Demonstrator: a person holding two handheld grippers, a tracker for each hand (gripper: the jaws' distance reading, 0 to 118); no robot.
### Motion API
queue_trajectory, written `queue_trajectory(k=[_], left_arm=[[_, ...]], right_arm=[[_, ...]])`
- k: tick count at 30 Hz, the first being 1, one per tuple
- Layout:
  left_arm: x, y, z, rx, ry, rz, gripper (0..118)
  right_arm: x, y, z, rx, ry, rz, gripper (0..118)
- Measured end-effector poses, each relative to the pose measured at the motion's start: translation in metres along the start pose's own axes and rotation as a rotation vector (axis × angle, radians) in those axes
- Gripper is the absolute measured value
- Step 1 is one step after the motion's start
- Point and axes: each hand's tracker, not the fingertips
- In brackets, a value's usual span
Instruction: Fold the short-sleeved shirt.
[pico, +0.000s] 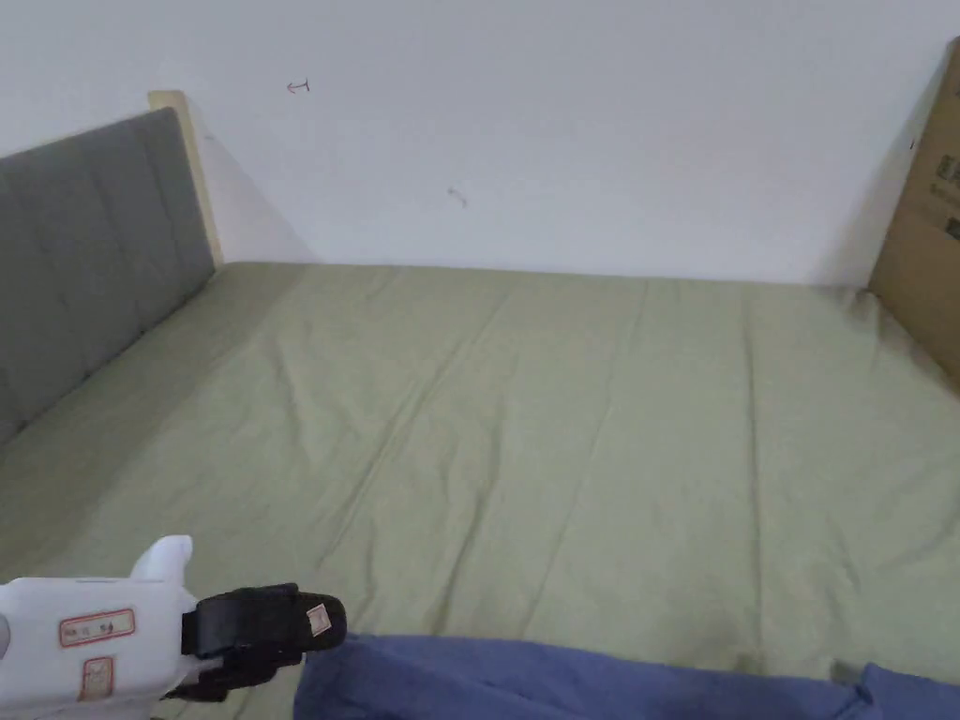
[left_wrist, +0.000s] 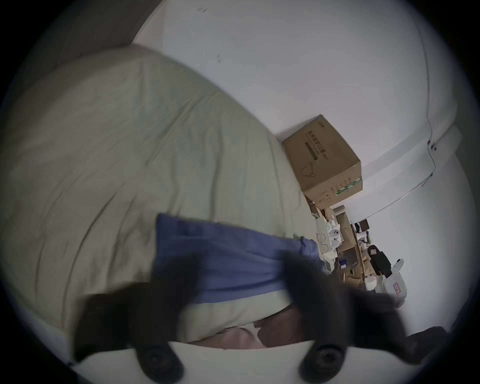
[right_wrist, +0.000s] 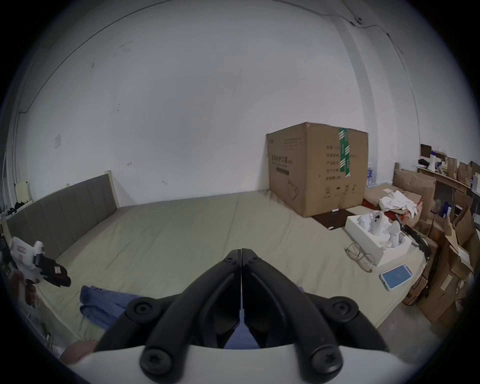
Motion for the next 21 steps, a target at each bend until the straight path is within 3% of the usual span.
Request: queue_trajectory(k=[1, 2, 6, 9, 12, 14, 15, 16, 17, 18, 19, 20, 21], left_arm=[[-0.014, -0.005, -0.005, -0.023, -0.028, 0.04, 118], [-0.03, -0.006, -0.006, 0.026, -0.086, 0.076, 114], [-0.078, -0.008, -0.024, -0.008, -0.236, 0.275, 118], [-0.107, -0.015, -0.062, -0.104, -0.316, 0.336, 118], [-0.117, -0.019, -0.09, -0.106, -0.555, 0.35, 118], [-0.134, -0.013, -0.112, -0.138, -0.563, 0.437, 117], [-0.138, -0.01, -0.118, -0.125, -0.56, 0.429, 104], [-0.14, -0.006, -0.119, -0.115, -0.545, 0.411, 75], [-0.125, -0.016, -0.125, -0.094, -0.452, 0.379, 25], [-0.124, -0.019, -0.132, -0.115, -0.287, 0.331, 9], [-0.123, -0.027, -0.14, -0.146, -0.091, 0.25, 9], [-0.119, -0.031, -0.133, -0.06, -0.286, 0.255, 9], [-0.109, -0.026, -0.125, -0.073, -0.239, 0.227, 9]], right_arm=[[-0.003, -0.001, -0.003, -0.019, 0.007, 0.006, 0], [-0.006, -0.002, -0.007, -0.038, 0.015, 0.015, 0], [-0.024, -0.009, -0.021, -0.09, 0.033, 0.043, 0], [-0.037, -0.013, -0.032, -0.139, 0.063, 0.054, 0], [-0.046, -0.017, -0.04, -0.162, 0.083, 0.076, 0], [-0.054, -0.023, -0.049, -0.192, 0.106, 0.096, 0], [-0.057, -0.024, -0.051, -0.205, 0.118, 0.095, 0], [-0.059, -0.025, -0.052, -0.214, 0.132, 0.089, 0], [-0.063, -0.023, -0.051, -0.218, 0.143, 0.087, 0], [-0.067, -0.021, -0.05, -0.22, 0.152, 0.087, 0], [-0.068, -0.021, -0.049, -0.221, 0.156, 0.089, 0], [-0.069, -0.021, -0.048, -0.222, 0.159, 0.092, 0], [-0.069, -0.022, -0.048, -0.224, 0.161, 0.097, 0]])
